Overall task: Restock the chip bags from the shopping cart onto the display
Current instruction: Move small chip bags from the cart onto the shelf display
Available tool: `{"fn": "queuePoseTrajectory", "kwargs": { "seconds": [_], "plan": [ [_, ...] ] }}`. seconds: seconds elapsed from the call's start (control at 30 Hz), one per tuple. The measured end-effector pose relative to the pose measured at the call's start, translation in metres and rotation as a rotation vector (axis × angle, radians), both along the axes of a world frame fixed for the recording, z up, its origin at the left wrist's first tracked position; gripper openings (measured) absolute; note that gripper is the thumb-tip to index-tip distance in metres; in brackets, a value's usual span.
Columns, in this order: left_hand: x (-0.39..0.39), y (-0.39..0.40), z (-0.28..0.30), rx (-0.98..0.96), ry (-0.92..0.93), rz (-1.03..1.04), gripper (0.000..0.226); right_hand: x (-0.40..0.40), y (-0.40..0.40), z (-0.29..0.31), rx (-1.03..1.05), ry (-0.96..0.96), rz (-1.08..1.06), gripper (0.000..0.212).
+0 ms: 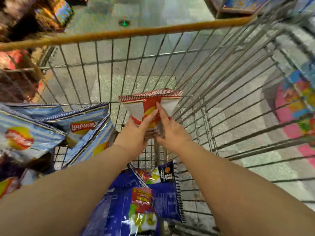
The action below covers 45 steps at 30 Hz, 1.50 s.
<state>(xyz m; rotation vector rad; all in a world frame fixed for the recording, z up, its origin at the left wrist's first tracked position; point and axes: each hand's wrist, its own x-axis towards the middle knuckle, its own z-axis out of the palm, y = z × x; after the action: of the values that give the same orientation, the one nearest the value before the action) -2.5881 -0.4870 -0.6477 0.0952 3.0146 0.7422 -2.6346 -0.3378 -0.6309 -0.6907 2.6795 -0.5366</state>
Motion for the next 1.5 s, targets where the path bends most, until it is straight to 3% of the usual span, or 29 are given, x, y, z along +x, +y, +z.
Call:
{"fn": "queuePoseTrajectory", "kwargs": {
  "seconds": [0.2, 0.43, 0.6, 0.87, 1.17, 1.5],
  "plan": [
    [0.007, -0.004, 0.083, -0.022, 0.091, -0.017, 0.105, 0.009, 0.004, 0.085, -0.007, 0.094, -0.01, 0.105],
    [0.024, -0.021, 0.227, -0.042, 0.384, -0.094, 0.108, 0.025, -0.001, 0.227, -0.097, 0.347, 0.039, 0.098],
    [0.038, -0.048, 0.344, -0.062, 0.522, -0.065, 0.098, 0.036, -0.025, 0.345, -0.225, 0.561, 0.126, 0.103],
    [0.088, -0.112, 0.517, -0.15, 0.69, 0.091, 0.095, 0.063, -0.1, 0.497, -0.542, 0.702, 0.225, 0.086],
    [0.176, -0.198, 0.599, -0.177, 0.782, 0.246, 0.083, 0.1, -0.199, 0.59, -0.728, 0.659, 0.469, 0.086],
    [0.286, -0.251, 0.623, -0.245, 0.82, 0.687, 0.084, 0.164, -0.308, 0.63, -0.864, 0.487, 0.876, 0.085]
  ]
}}
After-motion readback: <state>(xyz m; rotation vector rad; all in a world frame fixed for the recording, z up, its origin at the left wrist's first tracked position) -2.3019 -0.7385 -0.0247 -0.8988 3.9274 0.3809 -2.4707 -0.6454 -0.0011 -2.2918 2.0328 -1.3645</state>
